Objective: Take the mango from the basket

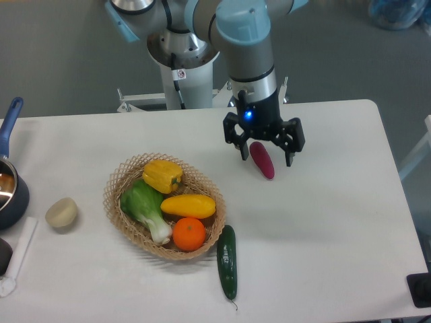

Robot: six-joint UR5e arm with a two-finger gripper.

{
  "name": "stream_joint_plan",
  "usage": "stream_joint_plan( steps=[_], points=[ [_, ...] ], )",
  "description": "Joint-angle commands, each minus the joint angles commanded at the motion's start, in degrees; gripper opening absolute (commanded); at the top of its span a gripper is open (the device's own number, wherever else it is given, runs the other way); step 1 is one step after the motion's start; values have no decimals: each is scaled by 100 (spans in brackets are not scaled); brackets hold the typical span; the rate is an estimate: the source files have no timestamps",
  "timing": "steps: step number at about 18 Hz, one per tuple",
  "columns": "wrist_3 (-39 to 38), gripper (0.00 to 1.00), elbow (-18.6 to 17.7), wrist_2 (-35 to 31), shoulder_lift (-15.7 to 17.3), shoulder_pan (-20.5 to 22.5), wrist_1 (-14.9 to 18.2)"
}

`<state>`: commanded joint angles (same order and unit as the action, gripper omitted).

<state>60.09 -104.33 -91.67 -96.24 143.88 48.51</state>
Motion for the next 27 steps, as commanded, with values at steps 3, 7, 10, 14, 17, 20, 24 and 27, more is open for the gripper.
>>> stream_joint_plan(
  steps=[3, 7, 10, 14, 17, 20, 24, 27],
  points=[
    [520, 100, -9, 18, -96, -26, 70],
    [1363, 100, 36, -18, -404, -220, 509],
    [1628, 100, 202, -26, -721, -483, 633],
    [1805, 100, 272, 9, -870, -703, 817],
    [1805, 100, 255, -9, -949, -817, 950],
    [1796, 100, 281, -44, -1090, -914, 958],
    [1752, 100, 220, -44, -1134, -1072, 976],
    [1734, 100, 202, -53, -1213, -1142, 976]
  ],
)
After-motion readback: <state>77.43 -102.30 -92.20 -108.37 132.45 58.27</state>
